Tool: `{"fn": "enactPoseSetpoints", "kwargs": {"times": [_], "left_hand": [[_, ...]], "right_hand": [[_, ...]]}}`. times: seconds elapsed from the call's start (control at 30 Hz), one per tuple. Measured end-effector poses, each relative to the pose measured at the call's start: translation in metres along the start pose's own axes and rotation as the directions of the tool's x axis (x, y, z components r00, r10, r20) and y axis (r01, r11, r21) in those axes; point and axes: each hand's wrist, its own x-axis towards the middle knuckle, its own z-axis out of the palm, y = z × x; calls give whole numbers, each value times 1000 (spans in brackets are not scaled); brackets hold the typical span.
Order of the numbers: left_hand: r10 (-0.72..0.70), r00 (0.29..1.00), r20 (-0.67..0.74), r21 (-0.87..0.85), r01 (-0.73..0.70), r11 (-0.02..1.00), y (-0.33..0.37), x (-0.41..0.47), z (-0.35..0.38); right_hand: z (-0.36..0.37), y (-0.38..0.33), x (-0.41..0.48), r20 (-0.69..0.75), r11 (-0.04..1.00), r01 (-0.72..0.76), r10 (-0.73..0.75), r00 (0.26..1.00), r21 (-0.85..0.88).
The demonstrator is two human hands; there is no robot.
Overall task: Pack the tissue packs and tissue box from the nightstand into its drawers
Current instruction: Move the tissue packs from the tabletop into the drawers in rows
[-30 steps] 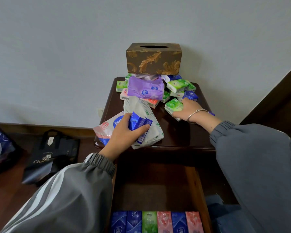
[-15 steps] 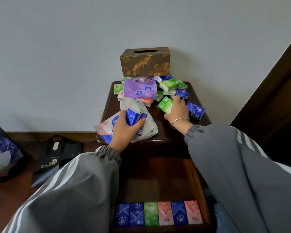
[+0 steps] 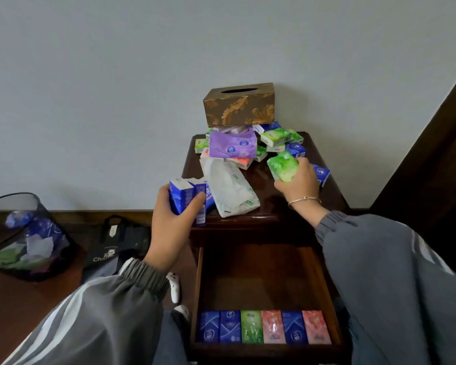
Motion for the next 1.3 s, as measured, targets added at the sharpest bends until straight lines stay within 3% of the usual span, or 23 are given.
{"fn": "enactPoseSetpoints", "kwargs": {"times": [0.07, 0.17, 0.3, 0.4, 0.5, 0.57, 0.7, 0.87, 1.0, 1.17, 1.3], "left_hand": [[-44, 998, -37, -18, 43, 999, -11, -15, -16], [-144, 989, -22, -17, 144, 989, -38, -46, -29], [-351, 935, 44, 78, 348, 934, -90, -88, -16], [-466, 884, 28, 119, 460, 880, -122, -104, -5], [-515, 857, -35, 167, 513, 842, -141, -101, -9], [-527, 846, -85, 177, 533, 827, -149, -94, -18], [-538, 831, -145, 176, 556, 812, -158, -87, -29], [-551, 827, -111, 184, 562, 807, -164, -87, -27], [-571, 815, -95, 165, 579, 798, -167, -82, -26], [-650, 760, -5, 151, 643, 751, -166, -81, -19], [-638, 768, 57, 306, 595, 743, -168, -83, -9]], "right_hand": [[-19, 1, -21, 1, 989, -34, 34, 999, 142], [-50, 18, -71, 217, 975, -81, 36, 975, 205], [-49, 59, -142, 580, 981, -179, 102, 808, 77], [-14, 83, -175, 694, 961, -247, 263, 670, -125], [29, 94, -187, 682, 922, -317, 381, 625, -224], [57, 95, -189, 633, 887, -395, 451, 629, -240], [105, 94, -189, 565, 865, -408, 500, 656, -292], [139, 98, -197, 513, 834, -449, 552, 657, -321], [151, 106, -203, 561, 811, -468, 582, 589, -351], [147, 117, -183, 575, 858, -306, 506, 643, -412], [149, 123, -172, 656, 888, -261, 457, 600, -380]]}}
